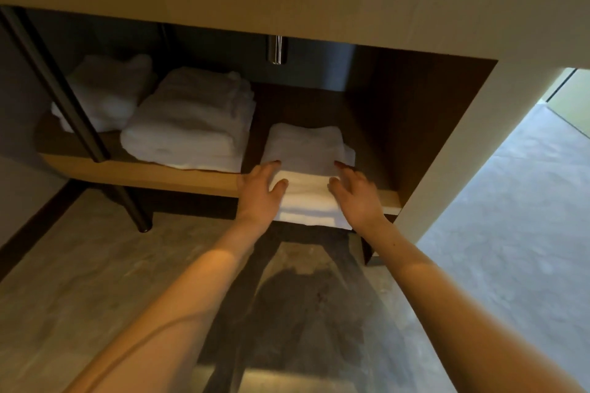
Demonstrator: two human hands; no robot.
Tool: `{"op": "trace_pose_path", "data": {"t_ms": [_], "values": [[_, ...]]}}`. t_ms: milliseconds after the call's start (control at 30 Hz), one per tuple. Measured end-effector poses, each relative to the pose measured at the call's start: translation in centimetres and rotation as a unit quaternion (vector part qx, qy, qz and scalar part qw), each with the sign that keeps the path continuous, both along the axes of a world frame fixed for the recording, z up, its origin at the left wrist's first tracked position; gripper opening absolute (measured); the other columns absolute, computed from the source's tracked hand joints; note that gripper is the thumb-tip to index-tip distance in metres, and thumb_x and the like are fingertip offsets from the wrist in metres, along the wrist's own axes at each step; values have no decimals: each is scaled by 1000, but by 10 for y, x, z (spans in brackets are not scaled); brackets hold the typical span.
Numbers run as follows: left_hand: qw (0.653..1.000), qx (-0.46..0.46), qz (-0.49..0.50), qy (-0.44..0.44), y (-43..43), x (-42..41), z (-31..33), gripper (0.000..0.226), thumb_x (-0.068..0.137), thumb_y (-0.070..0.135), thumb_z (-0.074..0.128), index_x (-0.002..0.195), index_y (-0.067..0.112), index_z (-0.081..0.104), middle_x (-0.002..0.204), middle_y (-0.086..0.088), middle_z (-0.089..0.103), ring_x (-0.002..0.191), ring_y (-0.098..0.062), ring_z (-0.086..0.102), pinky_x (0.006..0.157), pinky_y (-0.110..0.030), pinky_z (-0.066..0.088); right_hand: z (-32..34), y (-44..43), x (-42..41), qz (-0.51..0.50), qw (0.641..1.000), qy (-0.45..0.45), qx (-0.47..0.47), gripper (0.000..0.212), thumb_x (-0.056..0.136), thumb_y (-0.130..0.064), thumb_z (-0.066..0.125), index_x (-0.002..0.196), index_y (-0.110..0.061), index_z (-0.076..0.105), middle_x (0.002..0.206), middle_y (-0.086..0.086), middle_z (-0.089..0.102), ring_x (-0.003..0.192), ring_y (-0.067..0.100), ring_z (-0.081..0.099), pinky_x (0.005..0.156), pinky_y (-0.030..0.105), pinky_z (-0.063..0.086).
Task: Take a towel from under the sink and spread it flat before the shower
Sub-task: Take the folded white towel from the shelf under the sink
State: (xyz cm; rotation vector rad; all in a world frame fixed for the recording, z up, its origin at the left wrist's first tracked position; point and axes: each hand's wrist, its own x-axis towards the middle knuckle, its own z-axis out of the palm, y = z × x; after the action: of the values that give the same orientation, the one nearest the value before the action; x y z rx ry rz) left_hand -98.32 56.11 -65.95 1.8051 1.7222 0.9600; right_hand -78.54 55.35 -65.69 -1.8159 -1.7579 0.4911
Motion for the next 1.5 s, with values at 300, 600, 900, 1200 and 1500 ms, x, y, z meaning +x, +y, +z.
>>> {"op": "trace_pose_path", "data": {"t_ms": [300, 600, 900, 1200, 1500], "values": [[998, 7, 0, -65, -24, -1, -13, 45, 86, 23, 71, 129, 19, 57, 138, 0, 48, 130, -22, 39, 102, -25, 23, -18, -29, 4, -2, 999, 42, 12, 45, 98, -28, 52, 142, -23, 45, 150, 6, 38, 132, 25, 41, 111, 33, 33], [968, -109, -94, -205, -55, -19, -29, 59, 78, 20, 77, 123, 46, 49, 121, 27, 45, 111, -1, 45, 72, -3, 44, -23, -71, 18, 52, 974, 214, -48, 43, 92, -23, 62, 123, -46, 44, 130, -16, 40, 126, 20, 41, 105, 35, 42], [927, -255, -119, -248, -77, -26, -16, 81, 67, 29, 85, 115, 74, 38, 120, 32, 36, 103, 2, 40, 74, -18, 40, -28, -91, 36, 89, 913, 364, -158, 59, 86, -16, 67, 130, -50, 45, 129, -21, 38, 119, 19, 42, 93, 38, 52], [874, -369, -105, -299, -172, -34, 104, 83, 67, 5, 83, 126, 53, 49, 129, 9, 51, 116, -17, 54, 84, -34, 57, 80, -182, 21, -10, 889, 366, -274, 68, 71, -14, 74, 119, -57, 54, 128, -12, 45, 113, 20, 50, 86, 41, 57], [869, -376, -81, -311, -286, -48, 376, 82, 71, 2, 81, 131, 48, 48, 128, 13, 53, 109, -4, 58, 78, -23, 55, 352, -288, 9, 13, 865, 404, -298, 64, 77, -10, 71, 125, -50, 55, 124, -22, 47, 112, 16, 50, 73, 25, 59]]}}
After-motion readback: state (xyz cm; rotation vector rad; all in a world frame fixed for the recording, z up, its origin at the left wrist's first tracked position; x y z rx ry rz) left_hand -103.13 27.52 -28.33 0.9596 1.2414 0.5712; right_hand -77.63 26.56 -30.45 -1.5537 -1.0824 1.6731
